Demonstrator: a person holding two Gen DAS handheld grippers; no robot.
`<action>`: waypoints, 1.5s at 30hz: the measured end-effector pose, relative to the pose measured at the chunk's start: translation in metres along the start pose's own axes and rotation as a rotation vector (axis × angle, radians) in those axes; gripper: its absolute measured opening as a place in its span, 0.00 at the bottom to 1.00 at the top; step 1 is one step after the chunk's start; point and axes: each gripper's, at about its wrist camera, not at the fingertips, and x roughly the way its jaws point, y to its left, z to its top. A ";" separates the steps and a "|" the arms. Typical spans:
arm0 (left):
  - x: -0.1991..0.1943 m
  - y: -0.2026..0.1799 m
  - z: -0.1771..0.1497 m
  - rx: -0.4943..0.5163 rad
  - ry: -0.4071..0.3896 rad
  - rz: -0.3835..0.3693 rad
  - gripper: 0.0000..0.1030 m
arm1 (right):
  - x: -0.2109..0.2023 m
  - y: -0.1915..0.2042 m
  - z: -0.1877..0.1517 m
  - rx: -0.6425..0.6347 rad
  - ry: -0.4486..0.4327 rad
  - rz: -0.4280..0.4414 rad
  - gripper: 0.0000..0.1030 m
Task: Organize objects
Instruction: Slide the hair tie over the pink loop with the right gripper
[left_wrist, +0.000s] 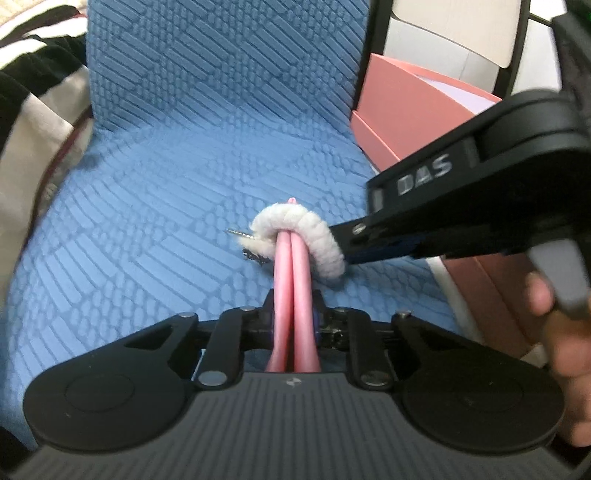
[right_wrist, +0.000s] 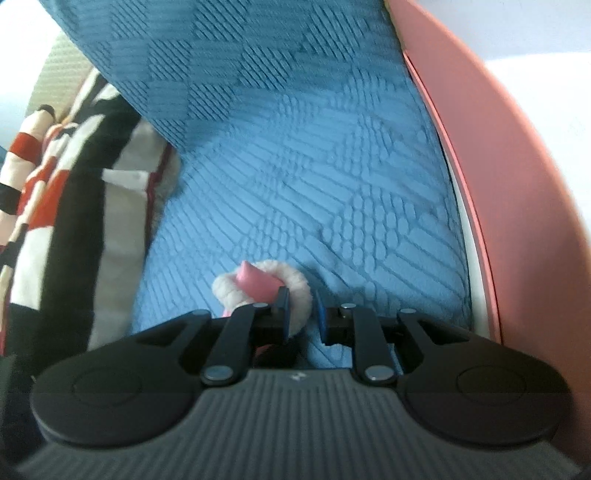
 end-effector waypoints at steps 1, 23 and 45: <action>-0.002 0.000 0.001 0.009 -0.013 0.012 0.18 | -0.003 0.002 0.000 -0.004 -0.016 0.004 0.19; -0.031 -0.014 0.009 0.138 -0.160 0.080 0.18 | -0.050 0.043 0.037 -0.080 -0.168 0.090 0.30; -0.038 0.000 0.021 0.076 -0.193 0.066 0.13 | -0.021 0.062 0.057 0.051 0.047 0.058 0.18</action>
